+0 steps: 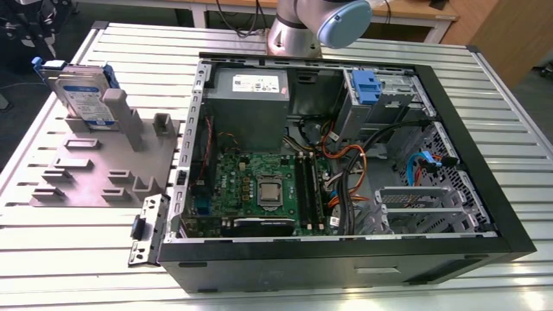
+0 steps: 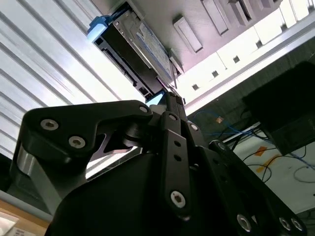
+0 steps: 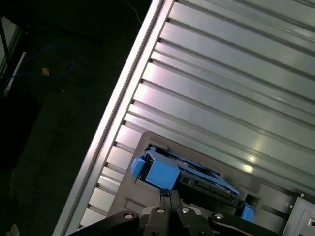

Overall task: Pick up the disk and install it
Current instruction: 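Pick up the disk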

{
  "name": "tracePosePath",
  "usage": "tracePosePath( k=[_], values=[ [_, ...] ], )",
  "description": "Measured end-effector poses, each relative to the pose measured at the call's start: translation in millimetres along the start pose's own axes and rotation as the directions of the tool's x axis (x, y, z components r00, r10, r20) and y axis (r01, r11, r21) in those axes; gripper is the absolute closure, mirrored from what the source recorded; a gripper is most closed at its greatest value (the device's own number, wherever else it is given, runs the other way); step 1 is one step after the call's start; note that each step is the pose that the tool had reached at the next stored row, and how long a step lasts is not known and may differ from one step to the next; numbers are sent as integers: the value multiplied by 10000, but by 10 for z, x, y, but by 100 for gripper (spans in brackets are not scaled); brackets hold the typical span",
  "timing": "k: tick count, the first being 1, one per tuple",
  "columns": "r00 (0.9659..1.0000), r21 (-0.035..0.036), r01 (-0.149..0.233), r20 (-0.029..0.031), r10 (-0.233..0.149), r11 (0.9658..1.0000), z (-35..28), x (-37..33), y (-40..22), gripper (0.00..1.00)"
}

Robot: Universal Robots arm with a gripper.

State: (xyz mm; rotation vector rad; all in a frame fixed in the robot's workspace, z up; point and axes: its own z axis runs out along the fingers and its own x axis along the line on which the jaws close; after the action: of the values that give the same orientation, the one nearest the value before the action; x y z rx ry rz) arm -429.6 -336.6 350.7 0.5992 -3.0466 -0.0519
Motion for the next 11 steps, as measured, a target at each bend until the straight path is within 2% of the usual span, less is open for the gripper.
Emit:
tracePosePath(
  k=[3, 11],
  values=[
    [9999, -1, 140, -2, -140, 9999, 1, 0, 0, 89],
    [9999, -4, 151, -2, -151, 9999, 1, 0, 0, 89]
  ],
)
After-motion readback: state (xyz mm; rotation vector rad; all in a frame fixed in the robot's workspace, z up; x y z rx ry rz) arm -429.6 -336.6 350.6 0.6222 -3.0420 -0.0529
